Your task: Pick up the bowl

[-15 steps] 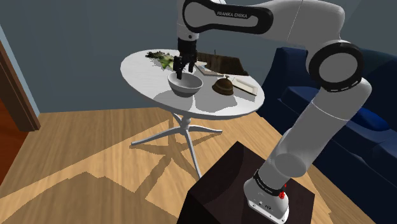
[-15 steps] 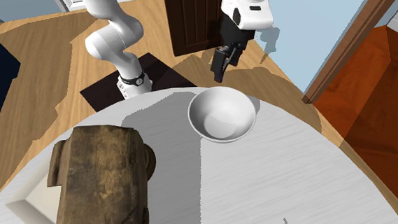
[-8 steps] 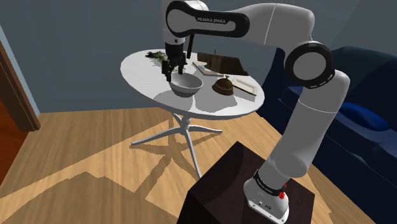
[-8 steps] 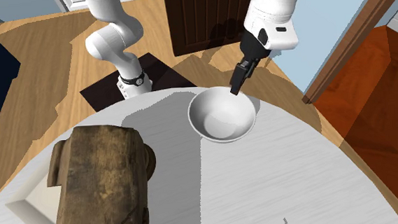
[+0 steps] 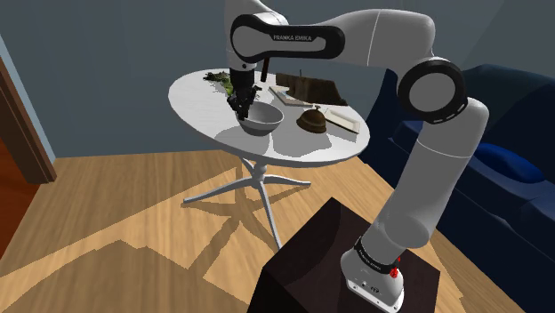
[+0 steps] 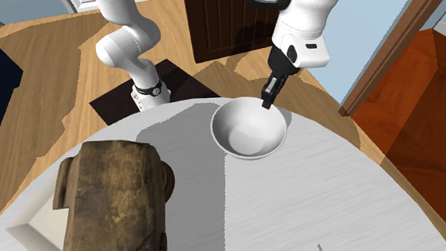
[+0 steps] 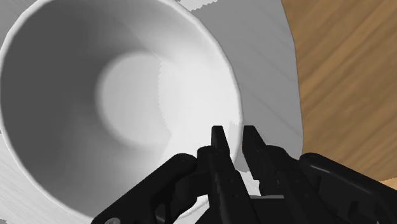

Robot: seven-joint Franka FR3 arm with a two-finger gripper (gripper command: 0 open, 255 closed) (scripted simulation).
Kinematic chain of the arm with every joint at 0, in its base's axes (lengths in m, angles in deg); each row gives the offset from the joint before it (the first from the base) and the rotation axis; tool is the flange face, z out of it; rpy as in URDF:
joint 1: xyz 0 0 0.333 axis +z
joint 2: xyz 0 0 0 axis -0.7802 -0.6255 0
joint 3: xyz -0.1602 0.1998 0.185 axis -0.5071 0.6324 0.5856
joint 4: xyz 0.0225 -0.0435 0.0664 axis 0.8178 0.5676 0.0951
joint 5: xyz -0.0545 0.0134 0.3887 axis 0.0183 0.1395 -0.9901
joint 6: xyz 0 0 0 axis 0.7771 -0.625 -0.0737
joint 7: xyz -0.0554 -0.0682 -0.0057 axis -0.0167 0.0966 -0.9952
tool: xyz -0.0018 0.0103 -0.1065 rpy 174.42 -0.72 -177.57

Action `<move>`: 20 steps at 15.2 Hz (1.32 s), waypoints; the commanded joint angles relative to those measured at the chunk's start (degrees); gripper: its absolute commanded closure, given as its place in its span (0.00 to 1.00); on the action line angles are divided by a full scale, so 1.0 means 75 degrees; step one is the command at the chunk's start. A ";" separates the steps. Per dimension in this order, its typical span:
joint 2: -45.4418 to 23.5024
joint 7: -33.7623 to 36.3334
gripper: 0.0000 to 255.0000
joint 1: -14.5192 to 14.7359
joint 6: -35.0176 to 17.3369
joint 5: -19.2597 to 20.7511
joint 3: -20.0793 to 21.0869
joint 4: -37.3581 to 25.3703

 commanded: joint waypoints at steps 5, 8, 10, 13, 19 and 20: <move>0.0000 0.0001 1.00 0.0000 -0.0009 0.0001 0.0000 0.0007; 0.0013 -0.0019 1.00 -0.0001 0.0105 -0.0004 0.0000 -0.0093; 0.0004 -0.0041 1.00 0.0006 0.0312 -0.0005 0.0003 -0.0311; -0.0024 -0.0075 1.00 0.0018 0.0627 -0.0003 0.0007 -0.0656; -0.0139 -0.0138 1.00 0.0051 0.1285 0.0016 0.0017 -0.1430; -0.0166 -0.0148 1.00 0.0057 0.1399 0.0021 0.0019 -0.1571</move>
